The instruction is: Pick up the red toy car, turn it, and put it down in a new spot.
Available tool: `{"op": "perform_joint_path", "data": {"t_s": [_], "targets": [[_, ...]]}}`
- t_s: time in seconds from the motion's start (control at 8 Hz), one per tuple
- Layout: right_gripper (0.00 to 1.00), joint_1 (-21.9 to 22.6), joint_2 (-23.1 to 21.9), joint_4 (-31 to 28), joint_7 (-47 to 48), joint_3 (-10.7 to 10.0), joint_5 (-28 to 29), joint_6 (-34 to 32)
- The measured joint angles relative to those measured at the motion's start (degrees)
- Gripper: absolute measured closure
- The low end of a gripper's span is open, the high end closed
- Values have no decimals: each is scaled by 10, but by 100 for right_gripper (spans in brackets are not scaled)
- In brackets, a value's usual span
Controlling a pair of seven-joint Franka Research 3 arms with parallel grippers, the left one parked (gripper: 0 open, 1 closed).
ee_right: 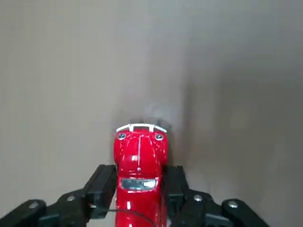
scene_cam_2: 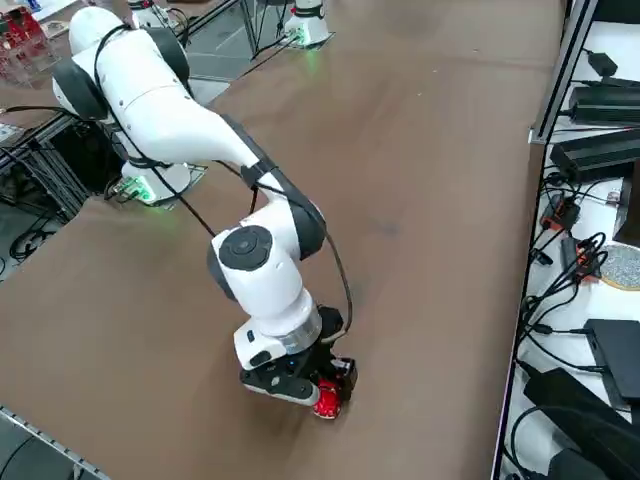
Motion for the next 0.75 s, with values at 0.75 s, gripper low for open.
{"op": "perform_joint_path", "data": {"t_s": [0.75], "targets": [[0, 1, -70, 7, -85, 5, 0, -139]]}}
